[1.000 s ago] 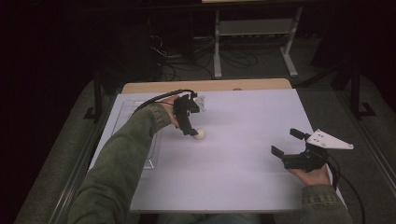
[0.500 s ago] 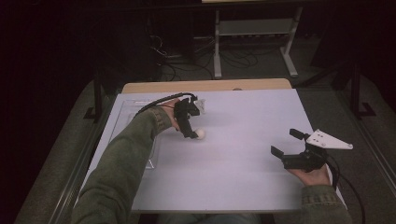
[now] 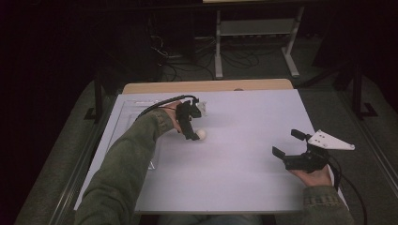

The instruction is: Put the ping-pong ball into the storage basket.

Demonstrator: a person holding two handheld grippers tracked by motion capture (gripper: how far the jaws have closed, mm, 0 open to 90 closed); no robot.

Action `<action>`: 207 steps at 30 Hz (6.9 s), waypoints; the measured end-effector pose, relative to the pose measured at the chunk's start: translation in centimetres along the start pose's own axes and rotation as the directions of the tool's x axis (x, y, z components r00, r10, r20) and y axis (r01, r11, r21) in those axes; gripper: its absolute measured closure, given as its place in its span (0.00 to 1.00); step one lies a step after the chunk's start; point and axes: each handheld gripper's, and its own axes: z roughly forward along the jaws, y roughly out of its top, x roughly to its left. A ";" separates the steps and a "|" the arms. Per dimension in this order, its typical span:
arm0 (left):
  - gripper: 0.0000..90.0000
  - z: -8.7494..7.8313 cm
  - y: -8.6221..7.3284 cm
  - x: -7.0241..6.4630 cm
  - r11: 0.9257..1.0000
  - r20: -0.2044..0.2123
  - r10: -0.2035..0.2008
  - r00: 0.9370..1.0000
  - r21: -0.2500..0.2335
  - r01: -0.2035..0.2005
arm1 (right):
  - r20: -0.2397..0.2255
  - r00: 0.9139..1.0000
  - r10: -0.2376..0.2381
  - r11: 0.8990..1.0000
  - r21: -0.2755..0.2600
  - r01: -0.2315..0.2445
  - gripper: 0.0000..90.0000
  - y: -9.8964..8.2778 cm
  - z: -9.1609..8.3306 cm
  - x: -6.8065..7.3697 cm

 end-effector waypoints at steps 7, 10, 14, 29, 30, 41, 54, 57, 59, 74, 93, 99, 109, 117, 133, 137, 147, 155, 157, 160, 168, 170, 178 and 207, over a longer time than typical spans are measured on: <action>0.00 0.6 0.2 0.0 1.000 0.012 0.002 1.000 0.002 -0.002 | -0.001 1.000 0.001 1.000 -0.001 -0.001 0.00 0.0 0.0 0.0; 0.00 0.7 0.2 0.0 1.000 0.014 0.005 1.000 0.005 -0.005 | -0.001 1.000 0.001 1.000 -0.001 -0.001 0.00 0.0 0.0 0.0; 0.00 1.2 0.3 0.0 1.000 0.018 0.016 1.000 0.017 -0.016 | -0.001 1.000 0.003 1.000 -0.001 -0.003 0.00 0.0 0.0 0.0; 0.00 2.1 0.2 0.1 0.999 0.036 0.016 0.999 0.028 -0.017 | -0.002 1.000 0.004 1.000 -0.003 -0.004 0.00 0.0 -0.1 0.0; 0.00 2.1 0.2 0.2 0.999 0.034 0.019 0.999 0.028 -0.020 | -0.003 1.000 0.003 1.000 -0.002 -0.003 0.00 0.0 0.0 0.0; 0.00 2.8 -0.3 0.3 1.000 0.041 -0.004 0.999 0.007 0.004 | -0.004 1.000 0.000 1.000 -0.002 0.000 0.00 0.0 0.0 0.0; 0.01 3.2 -0.4 0.4 1.000 0.058 0.004 0.998 0.027 -0.006 | -0.005 1.000 0.000 1.000 -0.001 0.000 0.00 0.0 0.0 0.0; 0.04 3.2 -0.4 0.4 1.000 0.062 0.006 0.998 0.025 -0.008 | -0.004 1.000 0.003 1.000 -0.004 -0.003 0.00 0.0 0.0 -0.1; 0.07 3.2 -0.4 0.4 1.000 0.066 0.005 0.998 0.025 -0.007 | -0.007 1.000 0.001 1.000 -0.001 -0.001 0.00 0.0 0.0 0.0; 0.29 2.9 -0.4 0.1 1.000 0.031 0.019 0.999 -0.007 -0.019 | -0.005 1.000 0.006 1.000 -0.002 -0.006 0.00 0.0 0.0 -0.1; 0.56 2.7 -0.4 0.2 0.999 0.044 0.038 0.998 -0.011 -0.037 | -0.008 1.000 0.008 1.000 0.000 -0.008 0.00 0.1 0.0 -0.2; 0.56 2.1 -0.3 0.1 0.999 0.023 0.046 0.999 -0.007 -0.046 | -0.008 1.000 0.008 1.000 -0.001 -0.008 0.00 0.1 0.0 -0.1; 0.56 0.3 -0.4 0.0 0.999 0.012 0.035 0.999 -0.017 -0.035 | -0.004 1.000 0.012 1.000 -0.009 -0.012 0.00 0.1 -0.2 -0.2; 0.56 -0.5 -0.6 -0.2 0.999 0.011 0.032 0.999 -0.018 -0.032 | -0.004 1.000 0.010 1.000 -0.006 -0.010 0.00 0.1 -0.2 -0.1; 0.56 -2.7 -0.4 -0.5 0.999 0.003 0.034 0.999 -0.030 -0.033 | -0.008 1.000 0.009 1.000 -0.002 -0.009 0.00 0.1 -0.1 -0.1; 0.56 -3.3 -0.4 -0.5 0.999 -0.007 0.036 0.999 -0.028 -0.037 | -0.008 1.000 0.008 1.000 -0.006 -0.008 0.00 0.1 -0.1 -0.1; 0.56 -4.5 0.1 -0.8 0.998 -0.012 0.045 0.999 -0.043 -0.046 | -0.008 1.000 0.008 1.000 -0.005 -0.008 0.00 0.1 -0.1 -0.1; 0.56 -5.5 0.7 -1.1 0.997 -0.023 0.063 0.998 -0.030 -0.064 | -0.007 1.000 0.010 1.000 -0.008 -0.010 0.00 0.2 -0.2 -0.1; 0.56 -5.9 0.8 -1.2 0.997 -0.025 0.065 0.998 -0.030 -0.066 | -0.006 1.000 0.012 1.000 -0.009 -0.012 0.00 0.2 -0.2 -0.1; 0.56 -6.4 1.0 -1.3 0.997 -0.032 0.074 0.997 -0.021 -0.074 | -0.006 1.000 0.008 1.000 -0.014 -0.008 0.00 0.2 -0.2 -0.1; 0.56 -7.9 1.4 -1.9 0.997 -0.046 0.079 0.996 -0.013 -0.079 | -0.008 1.000 0.011 1.000 -0.017 -0.012 0.00 0.3 -0.3 0.0; 0.56 -8.1 1.5 -2.1 0.997 -0.046 0.083 0.996 -0.007 -0.083 | -0.008 1.000 0.012 1.000 -0.017 -0.012 0.00 0.3 -0.3 0.0; 0.56 -9.3 1.6 -2.8 0.996 -0.048 0.095 0.994 0.009 -0.094 | -0.009 1.000 0.006 1.000 -0.015 -0.006 0.00 0.4 -0.2 0.1; 0.56 -11.9 2.3 -4.5 0.992 0.004 0.112 0.994 0.059 -0.112 | -0.013 1.000 0.002 1.000 -0.028 -0.002 0.00 0.6 -0.4 0.3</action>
